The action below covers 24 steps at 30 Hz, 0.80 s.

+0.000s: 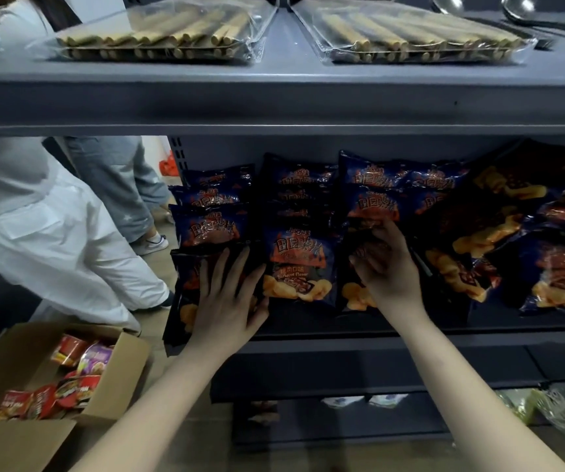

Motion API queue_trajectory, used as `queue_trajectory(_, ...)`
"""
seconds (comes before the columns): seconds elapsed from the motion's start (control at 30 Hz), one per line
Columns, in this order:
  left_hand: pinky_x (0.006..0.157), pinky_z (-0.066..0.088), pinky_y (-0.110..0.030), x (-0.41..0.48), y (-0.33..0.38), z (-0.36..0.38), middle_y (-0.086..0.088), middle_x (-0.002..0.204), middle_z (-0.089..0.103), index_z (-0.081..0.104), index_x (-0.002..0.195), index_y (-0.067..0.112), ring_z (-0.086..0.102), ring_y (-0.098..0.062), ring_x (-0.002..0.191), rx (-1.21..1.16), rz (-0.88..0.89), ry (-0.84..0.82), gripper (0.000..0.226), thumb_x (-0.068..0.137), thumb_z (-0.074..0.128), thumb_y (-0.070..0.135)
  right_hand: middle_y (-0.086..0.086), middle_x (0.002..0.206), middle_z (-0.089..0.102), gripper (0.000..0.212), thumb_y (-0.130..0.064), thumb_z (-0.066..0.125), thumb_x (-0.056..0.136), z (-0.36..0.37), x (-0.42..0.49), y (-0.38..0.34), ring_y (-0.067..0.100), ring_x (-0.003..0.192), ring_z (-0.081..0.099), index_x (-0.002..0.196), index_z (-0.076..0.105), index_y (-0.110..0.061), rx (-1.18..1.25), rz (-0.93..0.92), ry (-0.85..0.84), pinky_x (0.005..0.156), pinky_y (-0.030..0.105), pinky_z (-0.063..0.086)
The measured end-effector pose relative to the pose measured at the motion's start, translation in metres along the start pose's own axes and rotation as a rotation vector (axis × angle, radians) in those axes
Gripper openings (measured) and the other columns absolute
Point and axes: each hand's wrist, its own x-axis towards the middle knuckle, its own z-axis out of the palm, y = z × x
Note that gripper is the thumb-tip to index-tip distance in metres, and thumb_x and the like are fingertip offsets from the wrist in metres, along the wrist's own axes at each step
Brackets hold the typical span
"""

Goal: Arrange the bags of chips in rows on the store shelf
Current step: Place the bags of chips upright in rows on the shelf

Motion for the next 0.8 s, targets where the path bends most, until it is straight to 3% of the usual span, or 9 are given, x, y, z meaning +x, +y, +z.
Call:
queue_trajectory(0.1, 0.113, 0.010, -0.057, 0.014, 0.025, -0.029, -0.008, 0.146, 0.032, 0.042, 0.130, 0.019, 0.029, -0.033, 0.135, -0.175, 0.082, 0.222, 0.055, 0.081, 0.053, 0.042, -0.001, 0.129, 0.050, 0.070, -0.003, 0.065, 0.084, -0.031, -0.001, 0.003, 0.009, 0.112, 0.056, 0.142, 0.031, -0.022, 0.082, 0.015, 0.065, 0.092, 0.018, 0.048)
queue_trajectory(0.17, 0.115, 0.010, -0.051, 0.031, 0.054, -0.046, -0.005, 0.144, 0.031, 0.041, 0.129, 0.021, 0.030, -0.030, 0.134, -0.268, 0.151, 0.259, 0.056, 0.080, 0.056, 0.043, 0.001, 0.129, 0.052, 0.063, -0.001, 0.064, 0.085, -0.050, -0.004, 0.005, 0.011, 0.114, 0.056, 0.138, 0.037, -0.020, 0.126, 0.027, 0.102, 0.091, 0.012, 0.046)
queue_trajectory(0.23, 0.116, 0.013, -0.048, 0.045, 0.088, -0.047, -0.006, 0.145, 0.032, 0.043, 0.129, 0.021, 0.031, -0.029, 0.134, -0.319, 0.230, 0.207, 0.054, 0.081, 0.057, 0.042, -0.002, 0.127, 0.054, 0.055, -0.002, 0.063, 0.086, -0.063, -0.011, 0.009, 0.011, 0.116, 0.055, 0.134, 0.043, -0.018, 0.102, 0.040, 0.119, 0.089, 0.008, 0.045)
queue_trajectory(0.33, 0.114, 0.017, -0.049, 0.053, 0.137, -0.018, -0.013, 0.148, 0.035, 0.048, 0.132, 0.015, 0.031, -0.034, 0.134, -0.212, 0.338, 0.030, 0.058, 0.080, 0.062, 0.037, -0.009, 0.126, 0.054, 0.046, -0.008, 0.061, 0.086, -0.073, -0.025, 0.018, 0.009, 0.117, 0.053, 0.128, 0.050, -0.023, -0.185, 0.036, 0.038, 0.085, 0.013, 0.043)
queue_trajectory(0.43, 0.105, 0.033, -0.057, 0.057, 0.171, 0.020, -0.019, 0.150, 0.030, 0.042, 0.138, 0.009, 0.030, -0.043, 0.135, -0.133, 0.285, -0.217, 0.078, 0.071, 0.072, 0.038, -0.013, 0.129, 0.050, 0.045, -0.013, 0.054, 0.090, -0.075, -0.037, 0.031, 0.004, 0.115, 0.046, 0.133, 0.048, -0.026, -0.304, 0.095, -0.068, 0.075, 0.007, 0.032)
queue_trajectory(0.5, 0.101, 0.039, -0.056, 0.060, 0.180, 0.036, -0.021, 0.148, 0.031, 0.041, 0.138, 0.006, 0.031, -0.043, 0.134, -0.127, 0.234, -0.330, 0.088, 0.067, 0.074, 0.045, -0.005, 0.131, 0.050, 0.044, -0.011, 0.050, 0.091, -0.075, -0.042, 0.042, 0.011, 0.117, 0.046, 0.134, 0.047, -0.021, -0.327, 0.143, -0.103, 0.073, 0.009, 0.030)
queue_trajectory(0.6, 0.100, 0.038, -0.051, 0.062, 0.185, 0.049, -0.021, 0.140, 0.045, 0.051, 0.132, 0.007, 0.044, -0.040, 0.127, -0.068, 0.244, -0.371, 0.097, 0.055, 0.073, 0.062, -0.007, 0.127, 0.051, 0.043, -0.012, 0.050, 0.091, -0.073, -0.047, 0.053, 0.007, 0.111, 0.047, 0.132, 0.048, -0.023, -0.204, 0.231, -0.099, 0.077, 0.013, 0.037)
queue_trajectory(0.73, 0.104, 0.029, -0.047, 0.061, 0.184, 0.055, -0.020, 0.143, 0.041, 0.042, 0.137, 0.007, 0.041, -0.039, 0.130, -0.100, 0.269, -0.292, 0.094, 0.066, 0.065, 0.064, -0.006, 0.117, 0.062, 0.036, -0.017, 0.053, 0.087, -0.073, -0.041, 0.059, 0.015, 0.103, 0.061, 0.122, 0.056, -0.028, 0.073, 0.395, 0.048, 0.082, 0.033, 0.051)
queue_trajectory(0.8, 0.105, 0.026, -0.044, 0.060, 0.183, 0.055, -0.018, 0.146, 0.038, 0.036, 0.140, 0.007, 0.039, -0.038, 0.132, -0.129, 0.282, -0.281, 0.092, 0.070, 0.062, 0.062, -0.005, 0.113, 0.064, 0.036, -0.018, 0.050, 0.088, -0.072, -0.038, 0.057, 0.016, 0.101, 0.061, 0.122, 0.055, -0.026, 0.113, 0.430, 0.070, 0.080, 0.033, 0.052)
